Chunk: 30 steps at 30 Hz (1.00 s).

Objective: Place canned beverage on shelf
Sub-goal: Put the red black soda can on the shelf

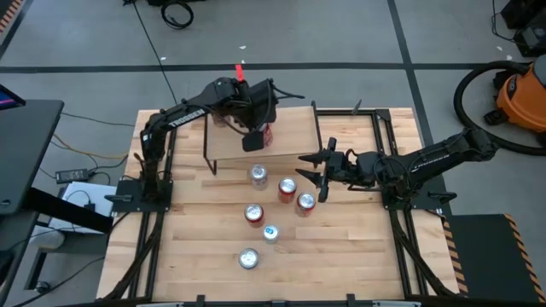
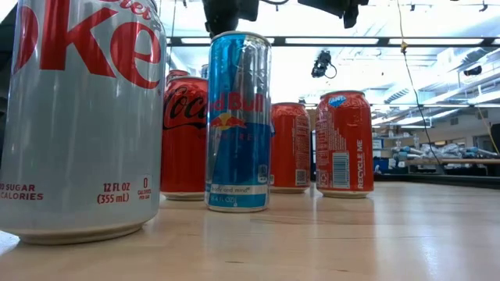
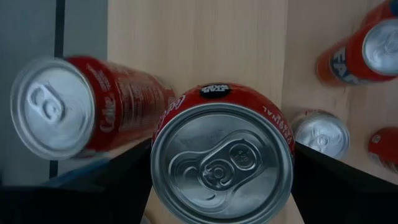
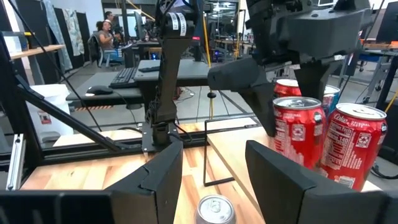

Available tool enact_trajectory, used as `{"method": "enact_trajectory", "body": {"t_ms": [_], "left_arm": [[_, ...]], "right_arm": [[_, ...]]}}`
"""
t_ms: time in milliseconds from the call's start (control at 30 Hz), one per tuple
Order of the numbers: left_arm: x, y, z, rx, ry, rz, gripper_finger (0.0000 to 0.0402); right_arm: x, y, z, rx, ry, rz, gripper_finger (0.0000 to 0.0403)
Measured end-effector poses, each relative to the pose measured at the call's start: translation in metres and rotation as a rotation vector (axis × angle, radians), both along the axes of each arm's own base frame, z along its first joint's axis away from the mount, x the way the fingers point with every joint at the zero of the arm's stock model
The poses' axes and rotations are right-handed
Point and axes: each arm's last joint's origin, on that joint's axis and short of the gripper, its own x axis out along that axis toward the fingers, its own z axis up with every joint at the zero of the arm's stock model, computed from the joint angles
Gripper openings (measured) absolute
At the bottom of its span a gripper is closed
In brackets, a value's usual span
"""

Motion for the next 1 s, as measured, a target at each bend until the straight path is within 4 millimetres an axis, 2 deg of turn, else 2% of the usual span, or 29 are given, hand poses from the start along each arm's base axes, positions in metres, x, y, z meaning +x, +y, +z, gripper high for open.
{"method": "enact_trajectory", "body": {"t_ms": [133, 300, 533, 800, 1000], "left_arm": [[0.002, 0.001, -0.002, 0.001, -0.013, -0.003, 0.0319], [0.006, 0.002, -0.014, -0.007, 0.012, -0.009, 0.0318], [0.006, 0.004, -0.014, 0.003, 0.002, -0.016, 0.0319], [0.012, 0.003, -0.015, 0.024, -0.028, -0.04, 0.0362], [0.015, 0.004, -0.013, 0.045, -0.051, -0.059, 0.0371]], "right_arm": [[0.0, 0.0, 0.0, 0.003, -0.002, 0.0, 0.0185], [0.0, 0.0, 0.0, 0.003, 0.003, 0.012, 0.0185], [0.0, 0.001, 0.0, 0.003, 0.003, 0.017, 0.0185], [0.0, 0.001, 0.0, 0.003, 0.003, 0.018, 0.0185], [0.0, 0.001, 0.0, 0.002, 0.004, 0.018, 0.0185]]}}
